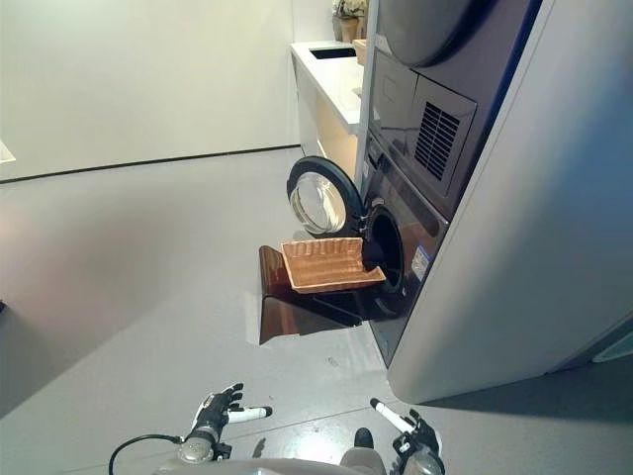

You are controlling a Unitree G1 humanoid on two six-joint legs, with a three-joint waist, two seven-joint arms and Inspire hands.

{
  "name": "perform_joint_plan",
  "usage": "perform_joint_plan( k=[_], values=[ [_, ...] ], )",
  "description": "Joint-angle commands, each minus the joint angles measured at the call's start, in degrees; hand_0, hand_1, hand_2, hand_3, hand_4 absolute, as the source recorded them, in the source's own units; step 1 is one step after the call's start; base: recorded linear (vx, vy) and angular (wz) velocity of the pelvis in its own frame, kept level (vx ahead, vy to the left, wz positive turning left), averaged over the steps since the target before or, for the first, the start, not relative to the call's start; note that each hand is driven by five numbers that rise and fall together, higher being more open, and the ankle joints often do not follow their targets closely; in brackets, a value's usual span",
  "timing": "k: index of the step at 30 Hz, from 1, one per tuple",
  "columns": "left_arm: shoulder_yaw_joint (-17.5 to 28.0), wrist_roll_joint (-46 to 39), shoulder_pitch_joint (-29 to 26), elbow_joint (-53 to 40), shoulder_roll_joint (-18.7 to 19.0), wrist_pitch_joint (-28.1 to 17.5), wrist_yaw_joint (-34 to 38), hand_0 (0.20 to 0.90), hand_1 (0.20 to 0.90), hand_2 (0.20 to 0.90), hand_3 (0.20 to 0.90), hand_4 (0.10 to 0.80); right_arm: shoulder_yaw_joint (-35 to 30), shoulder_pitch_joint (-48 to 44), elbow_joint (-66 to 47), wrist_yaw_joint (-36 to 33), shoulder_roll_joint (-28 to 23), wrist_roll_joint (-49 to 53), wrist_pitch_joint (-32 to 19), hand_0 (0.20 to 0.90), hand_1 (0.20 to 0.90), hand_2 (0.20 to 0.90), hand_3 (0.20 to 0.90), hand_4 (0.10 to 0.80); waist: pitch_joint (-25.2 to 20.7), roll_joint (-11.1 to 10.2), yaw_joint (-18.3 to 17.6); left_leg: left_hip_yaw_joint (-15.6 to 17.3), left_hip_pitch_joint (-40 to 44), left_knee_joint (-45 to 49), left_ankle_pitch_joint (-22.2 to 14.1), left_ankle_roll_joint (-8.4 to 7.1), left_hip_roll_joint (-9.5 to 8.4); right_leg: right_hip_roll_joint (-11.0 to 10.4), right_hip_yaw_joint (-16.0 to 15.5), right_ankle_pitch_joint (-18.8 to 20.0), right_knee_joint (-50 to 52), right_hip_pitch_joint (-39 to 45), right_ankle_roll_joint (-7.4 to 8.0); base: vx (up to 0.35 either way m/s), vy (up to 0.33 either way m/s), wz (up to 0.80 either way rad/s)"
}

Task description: Pick up the clothes and place them into the washing machine

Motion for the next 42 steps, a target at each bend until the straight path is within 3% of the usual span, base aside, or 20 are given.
perform_joint_plan(
  k=[1,7,22,42],
  values=[
    [2.9,-0.4,-4.1,-0.4,2.1,-2.0,0.2,0.9,0.9,0.9,0.9,0.8,-0.2,-6.6,-0.6,1.3,0.3,-1.8,-2.0,0.9,0.9,0.9,0.9,0.8,1.6,-1.0,0.8,-0.8,-1.1,3.1,-2.6,-3.3,0.59,1.9,0.0,6.5,-3.2,-1.1,-1.08,-0.144,0.065,-0.24],
    [4.6,0.5,-3.5,2.0,2.1,-1.1,-0.6,0.9,0.9,0.9,0.9,0.8,-0.3,-5.5,0.7,1.8,0.9,-2.6,-1.1,0.9,0.9,0.9,0.9,0.8,0.9,-1.3,1.6,-0.1,-0.8,4.4,-3.8,-2.42,-0.04,1.3,-0.1,6.6,-3.4,-0.9,-1.39,-0.042,0.008,-0.11],
    [5.4,1.1,-1.6,1.6,2.0,-1.0,-1.6,0.9,0.9,0.9,0.9,0.8,0.3,-3.3,-0.1,2.0,1.1,-3.9,-1.1,0.9,0.9,0.9,0.9,0.8,-1.0,-2.1,1.3,-0.3,2.1,1.6,-3.8,-4.22,2.46,2.2,-2.1,6.7,-6.1,2.7,-0.93,0.052,-0.024,0.01],
    [5.9,1.6,-1.6,1.6,1.9,-0.4,-2.7,0.9,0.9,0.9,0.9,0.8,0.9,-3.8,0.5,2.5,1.1,-5.4,-0.8,0.9,0.9,0.9,0.9,0.8,-1.6,-1.6,1.5,-0.2,3.9,-2.2,-3.0,-4.56,3.01,2.4,-2.6,6.1,-6.5,3.5,-0.49,0.027,0.005,0.0]
  ],
)
